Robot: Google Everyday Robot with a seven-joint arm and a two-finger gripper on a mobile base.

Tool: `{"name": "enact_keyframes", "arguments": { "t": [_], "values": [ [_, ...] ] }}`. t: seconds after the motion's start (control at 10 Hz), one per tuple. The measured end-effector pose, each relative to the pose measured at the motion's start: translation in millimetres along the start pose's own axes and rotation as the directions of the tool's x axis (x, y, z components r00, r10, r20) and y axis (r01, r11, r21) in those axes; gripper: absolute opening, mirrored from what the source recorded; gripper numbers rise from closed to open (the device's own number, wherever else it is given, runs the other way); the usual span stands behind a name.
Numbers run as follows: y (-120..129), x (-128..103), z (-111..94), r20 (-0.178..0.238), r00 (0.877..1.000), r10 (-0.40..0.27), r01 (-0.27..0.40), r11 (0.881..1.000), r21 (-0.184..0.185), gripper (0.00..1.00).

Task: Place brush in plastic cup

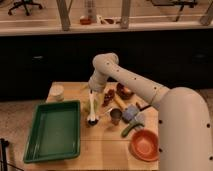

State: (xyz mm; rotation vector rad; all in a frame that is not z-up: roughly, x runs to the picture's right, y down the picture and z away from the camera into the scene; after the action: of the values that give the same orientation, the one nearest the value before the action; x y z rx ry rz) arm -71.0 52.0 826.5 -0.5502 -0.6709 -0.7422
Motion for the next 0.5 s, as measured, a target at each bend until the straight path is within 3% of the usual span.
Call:
{"name": "enact_keyframes", "arguments": {
  "t": [0.5],
  "values": [
    [0.8,0.5,0.6,0.001,1.000,0.002,-0.002,1.000,0.000,0.80]
  ]
}}
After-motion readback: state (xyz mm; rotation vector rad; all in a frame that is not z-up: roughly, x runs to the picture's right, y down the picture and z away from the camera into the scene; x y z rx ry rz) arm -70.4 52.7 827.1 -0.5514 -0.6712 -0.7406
